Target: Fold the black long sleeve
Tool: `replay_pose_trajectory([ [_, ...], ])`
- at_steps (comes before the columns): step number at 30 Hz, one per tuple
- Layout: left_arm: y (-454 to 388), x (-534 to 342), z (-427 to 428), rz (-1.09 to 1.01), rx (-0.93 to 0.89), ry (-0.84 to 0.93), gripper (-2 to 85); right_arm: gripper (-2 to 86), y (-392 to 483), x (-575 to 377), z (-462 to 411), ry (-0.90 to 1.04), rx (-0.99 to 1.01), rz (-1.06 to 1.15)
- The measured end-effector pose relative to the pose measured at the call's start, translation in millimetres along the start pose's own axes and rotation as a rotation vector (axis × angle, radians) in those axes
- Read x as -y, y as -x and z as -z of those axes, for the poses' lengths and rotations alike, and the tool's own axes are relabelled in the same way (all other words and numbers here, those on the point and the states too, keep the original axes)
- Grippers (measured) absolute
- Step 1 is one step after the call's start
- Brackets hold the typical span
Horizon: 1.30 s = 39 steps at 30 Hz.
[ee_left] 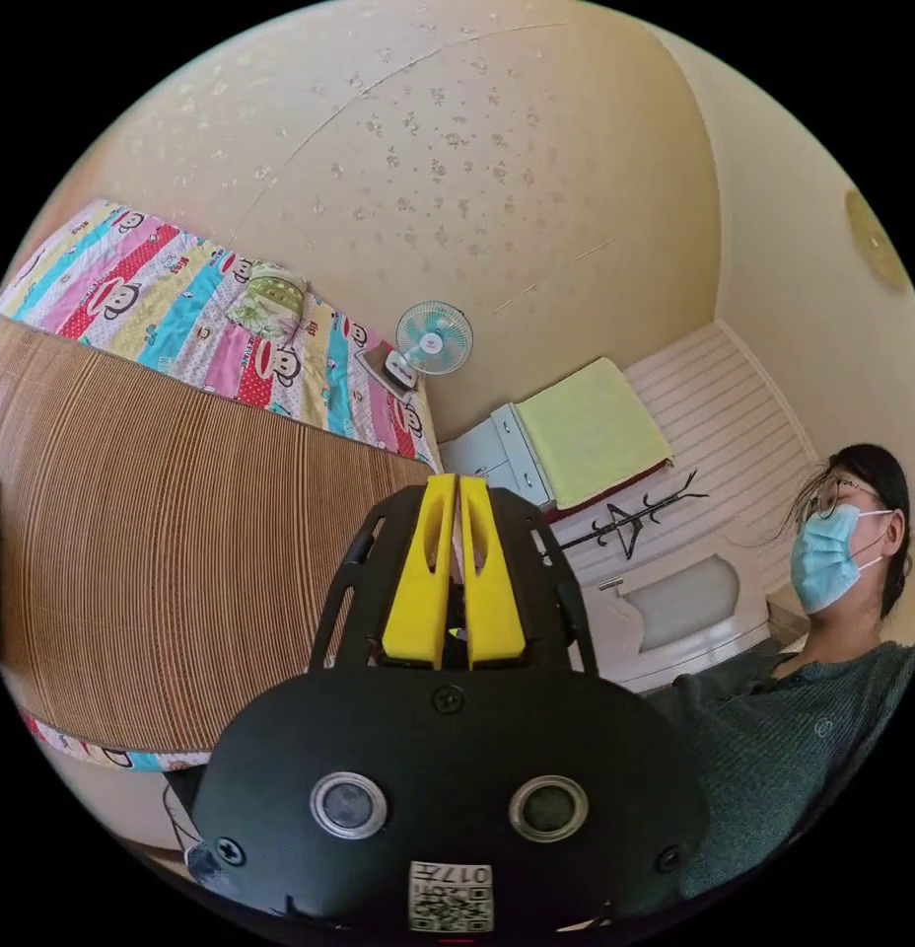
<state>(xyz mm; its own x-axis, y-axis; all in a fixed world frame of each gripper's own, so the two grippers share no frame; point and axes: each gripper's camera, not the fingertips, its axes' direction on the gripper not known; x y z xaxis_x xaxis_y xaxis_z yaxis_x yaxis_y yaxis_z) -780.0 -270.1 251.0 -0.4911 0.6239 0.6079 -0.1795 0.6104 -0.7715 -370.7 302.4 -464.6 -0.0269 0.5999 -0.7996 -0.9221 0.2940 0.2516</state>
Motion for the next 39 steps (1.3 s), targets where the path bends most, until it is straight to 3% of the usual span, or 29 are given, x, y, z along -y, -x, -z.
replay_pose_trajectory([
  [5, 11.2, 4.6, -16.3, 0.032, -0.048, 0.027, -1.0, 1.9, 24.9, -67.3, 14.0, -0.100, 0.494, 0.051],
  [9, 3.6, 4.3, -24.3, -0.022, -0.032, 0.070, -1.0, 1.5, 54.2, -77.8, 55.6, -0.215, 0.666, 0.191],
  [15, -10.4, -6.5, -7.7, -0.136, 0.063, 0.077, -1.0, 1.4, 137.4, -79.7, 175.1, -0.338, 0.961, 0.772],
  [21, -26.7, -31.4, 19.1, -0.265, 0.078, 0.084, -0.9, 1.2, 146.2, -69.1, 273.8, -0.667, 1.535, 1.229],
  [23, -34.8, -37.3, 27.7, -0.318, 0.078, 0.090, -0.9, 1.0, 136.7, -51.9, 274.5, -0.775, 1.902, 1.327],
  [25, -48.4, -44.4, 40.2, -0.402, 0.084, 0.097, -0.6, 0.9, 132.7, -41.6, 267.9, -0.856, 2.143, 1.352],
  [28, -69.0, -51.4, 51.3, -0.523, 0.081, 0.131, 1.6, 0.9, 138.1, -31.9, 249.6, -0.951, 2.327, 1.213],
  [32, -97.0, -56.5, 57.4, -0.688, 0.075, 0.170, 8.9, 1.0, 182.4, -26.5, 193.0, -0.846, 2.556, 0.874],
  [37, -120.9, -74.8, 51.2, -0.916, 0.055, 0.243, 13.8, 1.1, 228.1, -25.4, 116.8, -0.643, 2.529, 0.387],
  [39, -119.2, -81.6, 52.2, -0.946, 0.017, 0.249, 13.8, 1.1, 246.6, -29.0, 92.0, -0.560, 2.542, 0.324],
])
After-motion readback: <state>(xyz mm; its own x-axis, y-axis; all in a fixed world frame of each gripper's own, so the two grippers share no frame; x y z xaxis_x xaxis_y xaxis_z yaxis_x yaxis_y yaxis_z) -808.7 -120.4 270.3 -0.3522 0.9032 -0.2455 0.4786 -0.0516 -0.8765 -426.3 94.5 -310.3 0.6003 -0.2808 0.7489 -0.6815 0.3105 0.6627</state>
